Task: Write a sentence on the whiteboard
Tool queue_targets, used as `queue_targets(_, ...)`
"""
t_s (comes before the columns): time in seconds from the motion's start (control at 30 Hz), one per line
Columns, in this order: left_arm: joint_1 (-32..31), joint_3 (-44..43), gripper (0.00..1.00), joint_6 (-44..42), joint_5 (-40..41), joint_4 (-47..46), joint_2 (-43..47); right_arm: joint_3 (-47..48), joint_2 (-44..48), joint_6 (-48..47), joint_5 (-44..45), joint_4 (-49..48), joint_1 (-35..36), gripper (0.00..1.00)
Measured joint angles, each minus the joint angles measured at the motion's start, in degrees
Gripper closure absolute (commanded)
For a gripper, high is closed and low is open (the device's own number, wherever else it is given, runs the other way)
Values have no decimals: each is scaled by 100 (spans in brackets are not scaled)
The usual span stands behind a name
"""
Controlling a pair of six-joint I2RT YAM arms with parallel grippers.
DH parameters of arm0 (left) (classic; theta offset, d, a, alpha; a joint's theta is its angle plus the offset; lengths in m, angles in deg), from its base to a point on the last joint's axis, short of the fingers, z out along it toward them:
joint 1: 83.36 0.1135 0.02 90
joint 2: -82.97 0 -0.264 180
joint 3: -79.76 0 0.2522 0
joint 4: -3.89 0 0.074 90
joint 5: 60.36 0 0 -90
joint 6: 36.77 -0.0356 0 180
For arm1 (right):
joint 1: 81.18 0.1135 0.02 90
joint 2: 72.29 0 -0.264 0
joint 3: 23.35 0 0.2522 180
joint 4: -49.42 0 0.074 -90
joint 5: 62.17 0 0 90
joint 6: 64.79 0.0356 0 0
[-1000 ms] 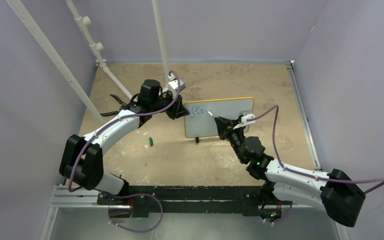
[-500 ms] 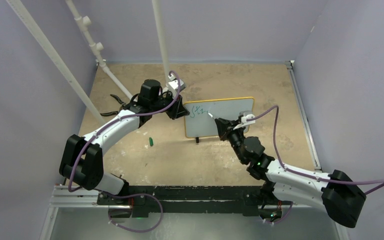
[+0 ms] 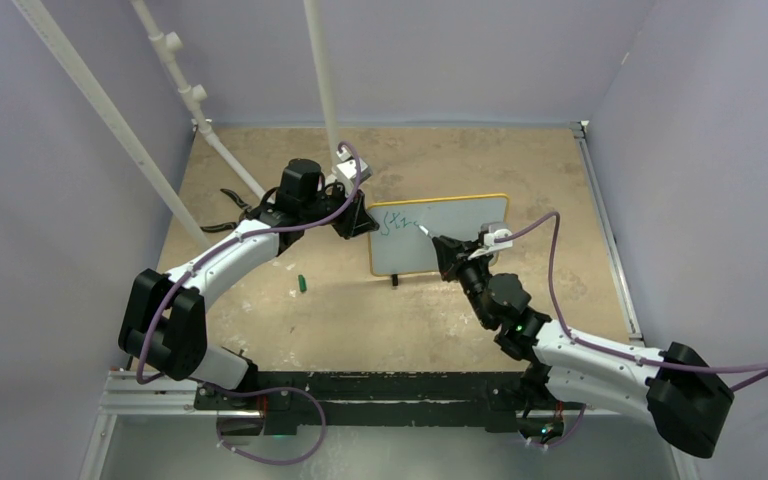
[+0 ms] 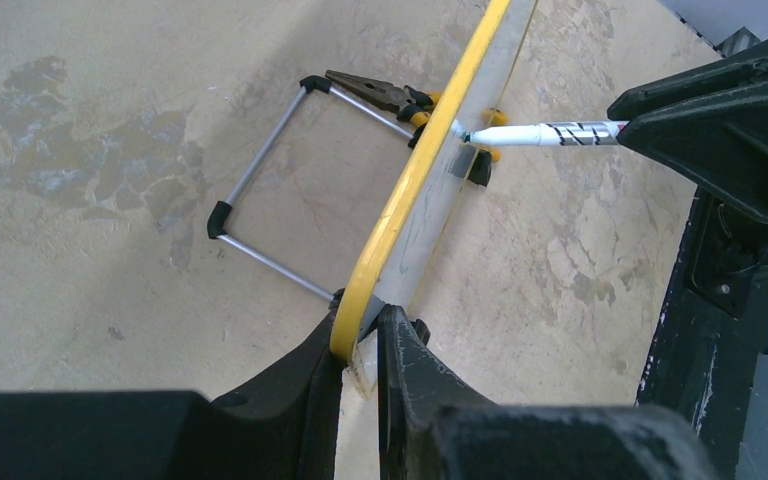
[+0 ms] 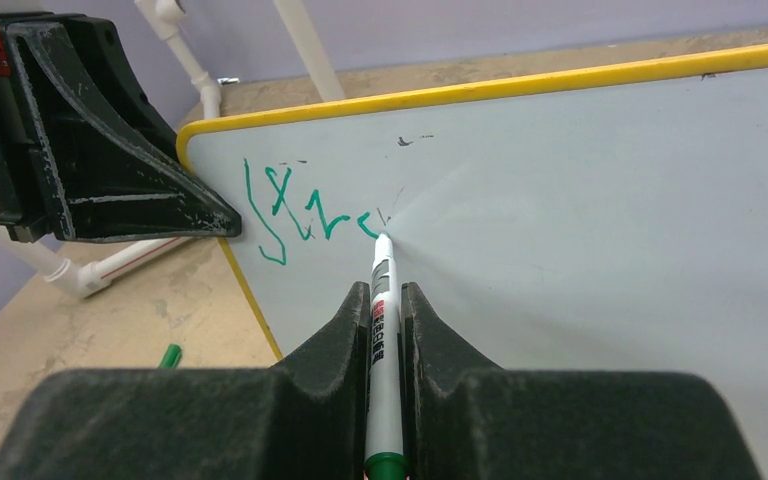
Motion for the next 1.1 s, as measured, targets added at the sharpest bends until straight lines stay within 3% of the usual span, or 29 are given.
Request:
queue_targets(0.63,0,0,100,2,4,0,2,79,-275,-149,-170,-411,2,100)
queue_targets(1.1,-2,0,100,0,0,7,7,72,210,-162,-74,-363,-2,100)
